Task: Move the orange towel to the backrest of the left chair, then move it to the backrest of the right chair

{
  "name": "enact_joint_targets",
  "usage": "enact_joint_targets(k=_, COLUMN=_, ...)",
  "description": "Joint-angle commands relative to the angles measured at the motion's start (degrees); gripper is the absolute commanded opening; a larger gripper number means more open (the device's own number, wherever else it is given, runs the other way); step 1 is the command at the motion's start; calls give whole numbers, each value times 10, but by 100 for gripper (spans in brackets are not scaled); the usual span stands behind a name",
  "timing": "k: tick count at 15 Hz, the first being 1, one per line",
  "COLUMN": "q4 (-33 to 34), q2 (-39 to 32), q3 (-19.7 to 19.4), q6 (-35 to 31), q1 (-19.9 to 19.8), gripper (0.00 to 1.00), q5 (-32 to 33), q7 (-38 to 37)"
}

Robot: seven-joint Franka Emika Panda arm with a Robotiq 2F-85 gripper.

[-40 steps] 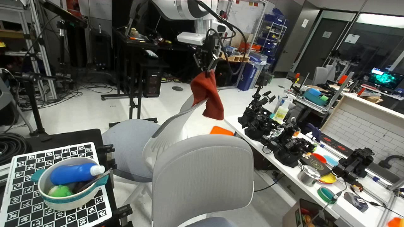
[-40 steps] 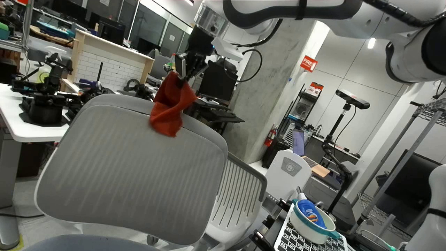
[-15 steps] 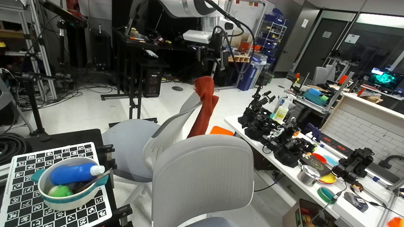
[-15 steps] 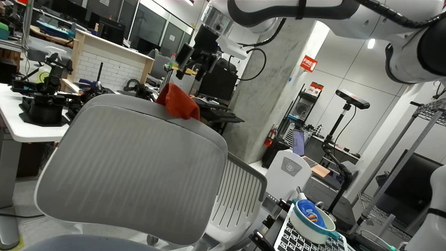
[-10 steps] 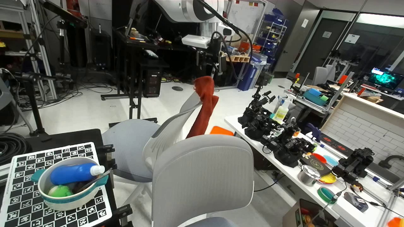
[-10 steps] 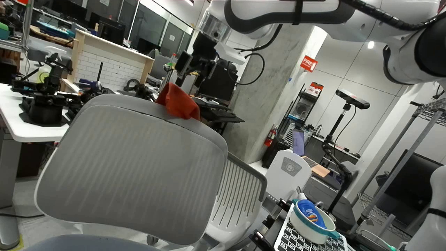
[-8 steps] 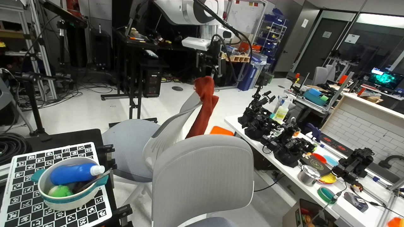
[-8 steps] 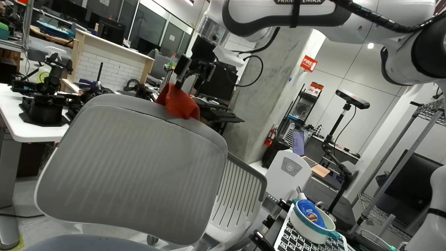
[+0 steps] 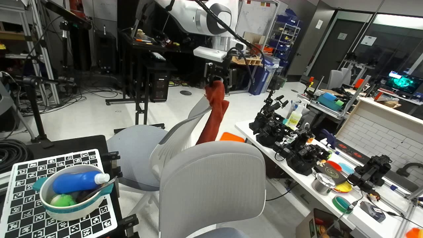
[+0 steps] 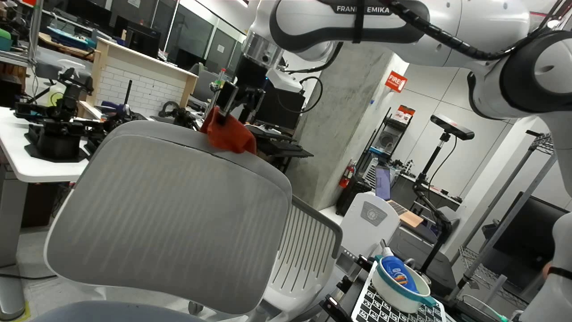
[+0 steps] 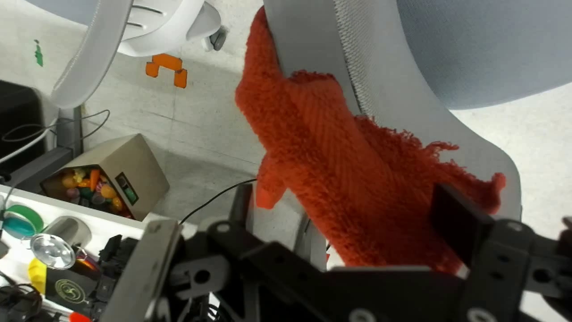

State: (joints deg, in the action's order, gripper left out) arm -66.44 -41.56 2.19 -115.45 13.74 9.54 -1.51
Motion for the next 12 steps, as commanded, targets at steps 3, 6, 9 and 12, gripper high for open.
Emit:
enact_joint_targets(k=3, q4=126, q2=-86, q3=18, q6=65, q1=-5, gripper=58, q5=-14, q7=70)
enact_joint_targets(k=6, q4=139, q2=-94, q3=18, q6=78, q1=12, gripper=35, q5=-4, q7=81)
enact_joint_targets(k=9, q4=132, q2=-84, q3=15, q6=80, q1=36, gripper=12, q5=6, q7=79)
enact_joint_targets(k=12, q4=139, q2=-82, q3=14, q6=86, q1=69, gripper=0, q5=18, q7=73)
